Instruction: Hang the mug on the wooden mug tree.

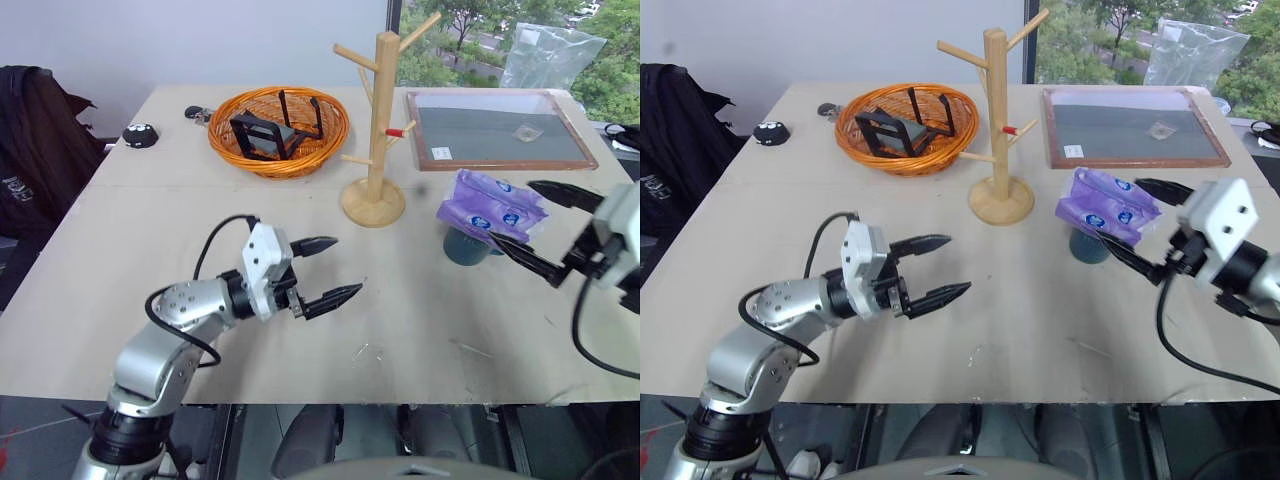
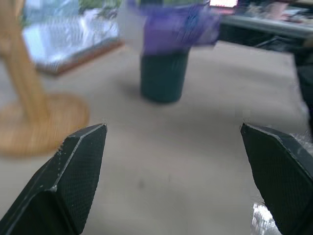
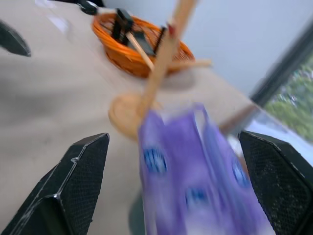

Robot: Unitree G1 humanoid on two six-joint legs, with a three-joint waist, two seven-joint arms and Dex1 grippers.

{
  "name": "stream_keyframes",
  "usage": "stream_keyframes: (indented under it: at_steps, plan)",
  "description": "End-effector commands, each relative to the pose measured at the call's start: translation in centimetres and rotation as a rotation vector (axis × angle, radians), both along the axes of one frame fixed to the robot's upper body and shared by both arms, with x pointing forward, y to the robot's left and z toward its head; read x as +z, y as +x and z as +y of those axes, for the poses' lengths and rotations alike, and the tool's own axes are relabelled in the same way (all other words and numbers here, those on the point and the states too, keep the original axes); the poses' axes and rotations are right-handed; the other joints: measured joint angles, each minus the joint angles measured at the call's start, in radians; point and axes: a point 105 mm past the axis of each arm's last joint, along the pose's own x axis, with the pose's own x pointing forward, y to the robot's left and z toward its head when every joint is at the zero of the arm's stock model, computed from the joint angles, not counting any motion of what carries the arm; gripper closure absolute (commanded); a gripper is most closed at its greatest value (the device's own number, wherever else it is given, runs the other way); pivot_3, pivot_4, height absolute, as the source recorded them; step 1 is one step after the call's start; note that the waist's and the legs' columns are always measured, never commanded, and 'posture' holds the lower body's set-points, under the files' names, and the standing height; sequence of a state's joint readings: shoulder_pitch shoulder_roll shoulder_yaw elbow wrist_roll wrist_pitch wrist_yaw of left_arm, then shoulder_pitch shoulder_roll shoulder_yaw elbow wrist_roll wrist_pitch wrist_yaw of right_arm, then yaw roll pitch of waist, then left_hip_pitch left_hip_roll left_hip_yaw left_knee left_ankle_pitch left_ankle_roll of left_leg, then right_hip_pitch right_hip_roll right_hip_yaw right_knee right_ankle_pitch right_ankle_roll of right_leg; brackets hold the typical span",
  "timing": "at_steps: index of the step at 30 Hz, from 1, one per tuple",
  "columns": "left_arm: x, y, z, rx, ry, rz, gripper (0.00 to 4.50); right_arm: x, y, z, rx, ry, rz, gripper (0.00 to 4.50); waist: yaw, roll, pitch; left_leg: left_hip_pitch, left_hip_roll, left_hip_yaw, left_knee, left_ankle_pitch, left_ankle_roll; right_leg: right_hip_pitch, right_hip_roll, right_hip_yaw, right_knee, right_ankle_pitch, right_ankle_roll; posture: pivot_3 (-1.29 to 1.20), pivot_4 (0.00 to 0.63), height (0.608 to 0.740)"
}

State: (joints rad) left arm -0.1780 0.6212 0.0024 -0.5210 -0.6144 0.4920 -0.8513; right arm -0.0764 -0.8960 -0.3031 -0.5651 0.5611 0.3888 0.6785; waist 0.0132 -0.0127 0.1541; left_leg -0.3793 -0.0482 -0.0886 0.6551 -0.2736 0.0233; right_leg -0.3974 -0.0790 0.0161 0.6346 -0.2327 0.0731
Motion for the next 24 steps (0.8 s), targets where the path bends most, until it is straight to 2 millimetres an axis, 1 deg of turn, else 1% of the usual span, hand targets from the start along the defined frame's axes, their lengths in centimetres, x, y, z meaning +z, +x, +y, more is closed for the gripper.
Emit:
stream_keyframes:
  at_steps: [1,4,7,8,10,11,12,15,16,17,19,21,24]
  plan:
    - [1.9,-0.6,-0.4,-0.048,-0.013,-0.029,0.0,-0.5,1.1,-0.1,-0.028,-0.045,-0.016,0.21,0.0,0.0,0.0,0.0,0.0,0.0,0.0,0.001,-0.002,0.0,0.0,0.0,0.0,0.0,0.0,0.0,0.15,0.74]
    - [2.4,-0.7,-0.5,-0.042,0.009,-0.053,0.0,-1.7,1.6,-0.2,-0.029,-0.08,0.018,0.21,-0.001,0.0,0.0,-0.002,0.0,0.0,0.0,0.001,-0.003,-0.001,0.0,0.0,-0.003,0.0,0.0,0.0,0.15,0.74]
    - [2.6,-1.2,-0.7,-0.059,0.009,-0.043,0.0,-2.9,1.8,-0.3,-0.024,-0.121,0.038,0.21,-0.002,0.0,0.0,-0.002,0.0,0.0,-0.001,0.001,-0.003,-0.002,0.0,0.0,-0.003,0.0,0.0,0.0,0.15,0.74]
    - [2.8,-1.4,-0.8,-0.067,0.007,-0.04,0.0,-3.1,1.9,-0.2,-0.02,-0.125,0.039,0.43,-0.003,0.0,0.0,-0.002,0.0,0.0,-0.001,0.001,-0.003,-0.002,0.0,0.0,-0.003,0.0,0.0,0.0,0.15,0.74]
    - [2.9,-1.6,-0.9,-0.075,0.002,-0.032,0.0,-3.2,2.0,-0.1,-0.009,-0.131,0.033,1.05,-0.002,0.0,0.0,-0.002,0.0,0.0,-0.001,0.001,-0.003,-0.002,0.0,0.0,-0.003,0.0,0.0,0.0,0.15,0.74]
    - [3.0,-1.7,-1.0,-0.077,0.0,-0.03,0.0,-3.2,2.1,-0.2,-0.01,-0.136,0.028,1.51,-0.002,0.0,0.0,-0.002,0.0,0.0,-0.001,0.001,-0.003,-0.002,0.0,0.0,-0.003,0.0,0.0,0.0,0.15,0.74]
    - [3.0,-1.7,-1.1,-0.079,-0.002,-0.028,0.0,-3.2,2.2,-0.2,-0.011,-0.14,0.023,2.09,-0.002,0.0,0.0,-0.002,0.0,0.0,-0.001,0.001,-0.003,-0.002,0.0,0.0,-0.003,0.0,0.0,0.0,0.15,0.74]
    - [3.1,-1.9,-1.4,-0.087,-0.011,-0.024,0.0,-3.3,2.1,-0.3,-0.002,-0.161,0.019,3.62,-0.002,0.0,0.0,-0.001,0.0,0.0,-0.001,0.001,-0.003,-0.001,0.0,0.0,-0.002,0.0,0.0,0.0,0.15,0.74]
    - [3.2,-1.9,-1.4,-0.088,-0.012,-0.023,0.0,-3.3,2.1,-0.2,0.001,-0.165,0.018,3.99,-0.002,0.0,0.0,-0.001,0.0,0.001,-0.001,0.002,-0.003,-0.001,0.0,0.0,-0.002,0.0,0.0,0.0,0.15,0.74]
    - [3.2,-1.9,-1.4,-0.089,-0.011,-0.023,0.0,-3.3,2.1,-0.2,0.002,-0.168,0.016,4.47,-0.002,0.0,0.0,-0.001,0.0,0.001,0.0,0.002,-0.003,-0.001,0.0,0.0,-0.002,0.0,0.0,0.0,0.15,0.74]
    - [3.2,-1.8,-1.4,-0.095,-0.008,-0.023,0.0,-3.0,2.1,-0.2,0.003,-0.168,-0.002,4.47,-0.002,0.0,0.0,-0.001,0.0,0.001,0.0,0.002,-0.003,-0.001,0.0,0.0,-0.002,0.0,0.0,0.0,0.15,0.74]
    - [3.3,-1.8,-1.5,-0.107,-0.008,-0.026,0.0,-2.2,2.1,-0.5,-0.015,-0.158,-0.028,4.47,-0.002,0.0,0.0,-0.001,0.0,0.001,0.0,0.002,-0.003,-0.001,0.0,0.001,-0.002,0.0,0.0,0.0,0.15,0.74]
    - [3.6,-1.9,-2.0,-0.138,-0.011,-0.028,0.0,-1.1,1.8,-2.5,-0.087,-0.176,-0.049,4.47,0.001,0.0,0.0,-0.002,0.0,0.001,0.0,0.002,-0.003,-0.001,0.0,0.001,-0.002,0.0,0.0,0.0,0.15,0.74]
